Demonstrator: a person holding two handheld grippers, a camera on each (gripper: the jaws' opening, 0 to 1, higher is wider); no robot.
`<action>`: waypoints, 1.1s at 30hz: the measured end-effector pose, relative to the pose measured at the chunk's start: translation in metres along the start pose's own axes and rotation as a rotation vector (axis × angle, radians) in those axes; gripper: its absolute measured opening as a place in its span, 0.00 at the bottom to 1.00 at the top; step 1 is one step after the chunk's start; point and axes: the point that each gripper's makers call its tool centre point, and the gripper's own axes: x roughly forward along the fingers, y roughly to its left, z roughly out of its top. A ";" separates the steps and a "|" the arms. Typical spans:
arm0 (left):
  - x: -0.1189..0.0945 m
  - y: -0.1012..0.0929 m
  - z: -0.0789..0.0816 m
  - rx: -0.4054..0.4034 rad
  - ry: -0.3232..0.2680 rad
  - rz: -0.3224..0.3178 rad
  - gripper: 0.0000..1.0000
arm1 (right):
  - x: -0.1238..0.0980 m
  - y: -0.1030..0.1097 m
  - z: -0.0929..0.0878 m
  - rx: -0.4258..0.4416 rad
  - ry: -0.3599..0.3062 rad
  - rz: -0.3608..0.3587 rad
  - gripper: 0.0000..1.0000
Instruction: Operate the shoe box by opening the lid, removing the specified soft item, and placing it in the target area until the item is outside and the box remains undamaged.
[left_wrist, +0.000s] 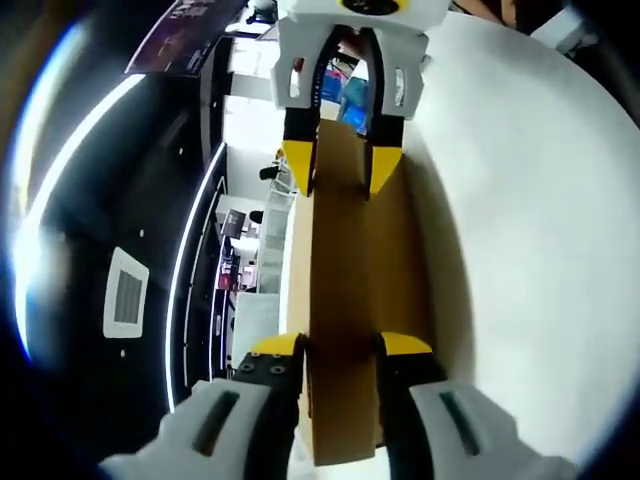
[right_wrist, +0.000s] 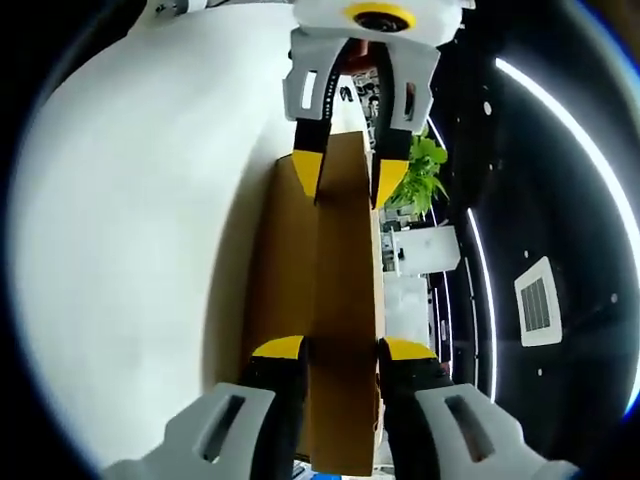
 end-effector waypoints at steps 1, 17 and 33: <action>0.000 0.000 0.000 0.000 0.000 0.000 0.29 | 0.000 0.000 0.000 0.005 0.000 0.000 0.28; 0.002 -0.006 -0.002 0.007 0.015 -0.001 0.29 | 0.004 0.007 0.001 -0.012 -0.001 0.002 0.28; 0.005 -0.009 -0.002 -0.005 0.012 0.014 0.28 | 0.003 0.010 0.001 0.015 0.000 0.002 0.30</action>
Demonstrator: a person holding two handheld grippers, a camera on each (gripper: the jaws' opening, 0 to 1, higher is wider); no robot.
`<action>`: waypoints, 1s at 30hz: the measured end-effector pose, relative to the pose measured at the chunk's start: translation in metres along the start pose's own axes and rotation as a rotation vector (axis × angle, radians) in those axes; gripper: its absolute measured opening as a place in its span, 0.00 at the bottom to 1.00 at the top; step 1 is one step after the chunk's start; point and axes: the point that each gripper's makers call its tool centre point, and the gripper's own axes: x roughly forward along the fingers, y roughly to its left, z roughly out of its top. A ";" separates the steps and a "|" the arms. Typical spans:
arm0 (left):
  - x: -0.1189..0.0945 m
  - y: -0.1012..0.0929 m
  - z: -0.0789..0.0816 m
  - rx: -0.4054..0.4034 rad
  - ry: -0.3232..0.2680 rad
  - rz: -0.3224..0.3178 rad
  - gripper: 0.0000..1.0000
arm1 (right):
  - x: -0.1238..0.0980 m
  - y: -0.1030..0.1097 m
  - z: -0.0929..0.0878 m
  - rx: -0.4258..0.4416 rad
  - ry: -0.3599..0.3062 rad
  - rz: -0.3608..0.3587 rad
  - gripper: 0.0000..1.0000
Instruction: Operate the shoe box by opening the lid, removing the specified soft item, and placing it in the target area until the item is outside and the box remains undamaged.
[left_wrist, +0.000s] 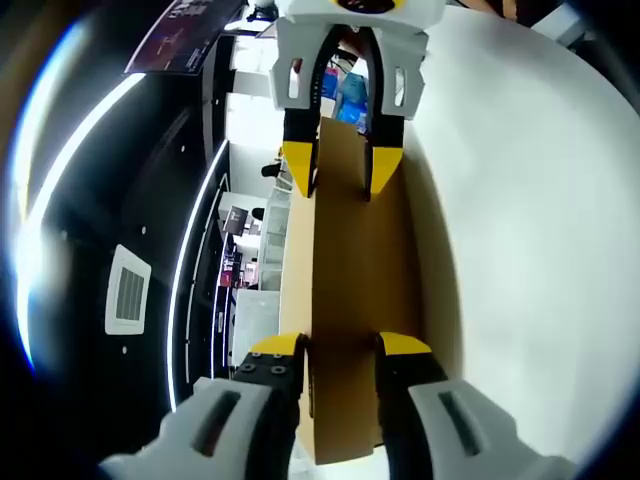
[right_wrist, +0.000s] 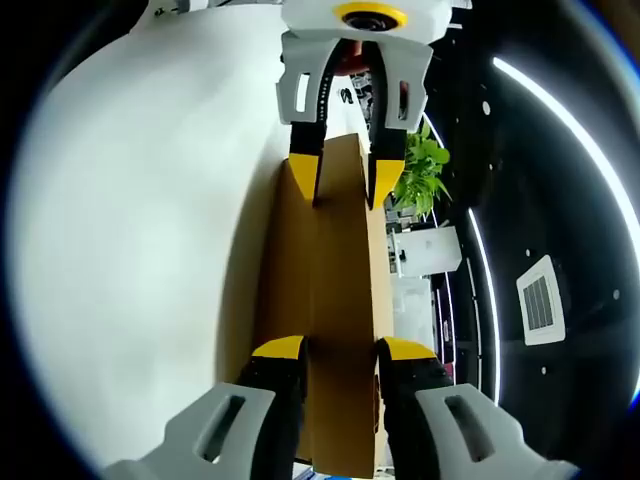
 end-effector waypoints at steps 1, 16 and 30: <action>0.000 0.000 0.000 0.000 0.000 0.000 0.28 | 0.000 0.000 0.000 0.001 0.000 0.000 0.33; -0.001 -0.001 0.000 -0.004 -0.012 0.011 0.28 | 0.006 0.001 0.000 -0.062 0.018 0.013 0.29; 0.000 -0.004 -0.011 0.059 0.017 0.035 0.33 | 0.005 0.001 -0.001 -0.048 0.014 0.019 0.29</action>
